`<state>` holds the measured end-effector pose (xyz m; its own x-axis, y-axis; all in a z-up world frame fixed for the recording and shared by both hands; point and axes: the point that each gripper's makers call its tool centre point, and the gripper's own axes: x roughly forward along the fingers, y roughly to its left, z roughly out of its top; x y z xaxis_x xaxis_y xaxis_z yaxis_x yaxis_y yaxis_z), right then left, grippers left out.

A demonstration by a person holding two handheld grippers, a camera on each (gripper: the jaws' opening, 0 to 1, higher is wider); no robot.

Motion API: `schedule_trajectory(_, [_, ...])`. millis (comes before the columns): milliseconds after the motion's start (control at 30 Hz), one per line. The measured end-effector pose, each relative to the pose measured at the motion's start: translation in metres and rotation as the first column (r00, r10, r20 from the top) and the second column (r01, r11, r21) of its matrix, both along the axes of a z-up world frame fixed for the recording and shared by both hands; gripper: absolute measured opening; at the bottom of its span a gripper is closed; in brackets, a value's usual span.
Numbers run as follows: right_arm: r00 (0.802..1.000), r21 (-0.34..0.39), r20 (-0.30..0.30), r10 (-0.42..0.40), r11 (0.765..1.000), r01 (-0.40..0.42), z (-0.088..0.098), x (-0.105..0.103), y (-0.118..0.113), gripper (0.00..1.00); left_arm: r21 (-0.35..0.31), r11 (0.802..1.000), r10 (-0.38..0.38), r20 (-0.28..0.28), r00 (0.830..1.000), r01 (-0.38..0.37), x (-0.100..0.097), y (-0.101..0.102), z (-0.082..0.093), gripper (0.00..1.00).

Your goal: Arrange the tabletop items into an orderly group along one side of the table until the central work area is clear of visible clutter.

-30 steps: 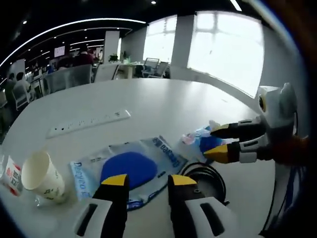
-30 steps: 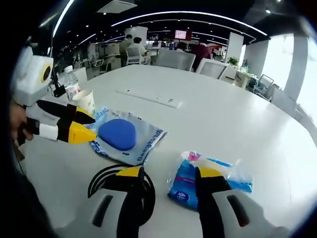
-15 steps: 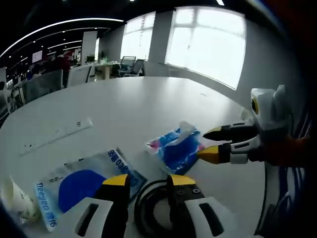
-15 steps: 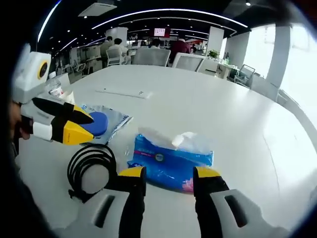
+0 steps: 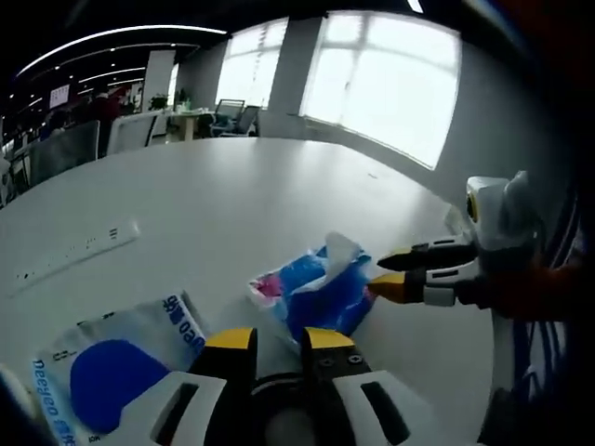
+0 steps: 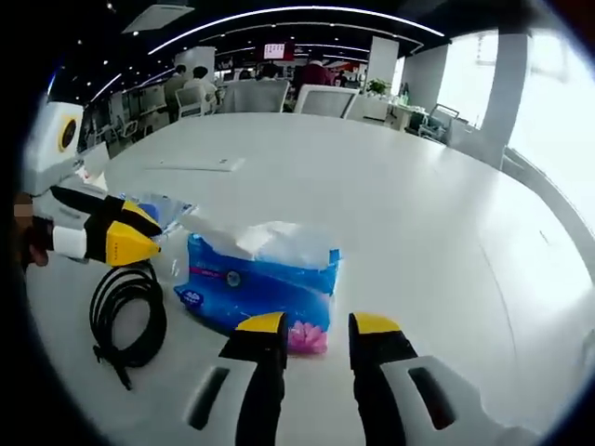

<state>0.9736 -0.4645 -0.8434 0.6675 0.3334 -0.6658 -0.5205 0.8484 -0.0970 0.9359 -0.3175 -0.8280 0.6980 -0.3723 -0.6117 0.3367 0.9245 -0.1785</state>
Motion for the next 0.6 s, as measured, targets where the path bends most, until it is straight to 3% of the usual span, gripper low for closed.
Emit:
schedule_trajectory(367, [0.999,-0.011,-0.017,-0.032,0.999,0.032,-0.015,0.007,-0.008,0.11,0.01,1.0,-0.002,-0.048,0.999,0.003,0.009,-0.003,-0.019,0.17])
schedule_trajectory(600, [0.999,-0.012,-0.024,-0.026,1.0,0.025,-0.02,0.009,-0.005,0.02,-0.029,1.0,-0.007,-0.068,0.998,0.005,0.009,-0.01,-0.023,0.02])
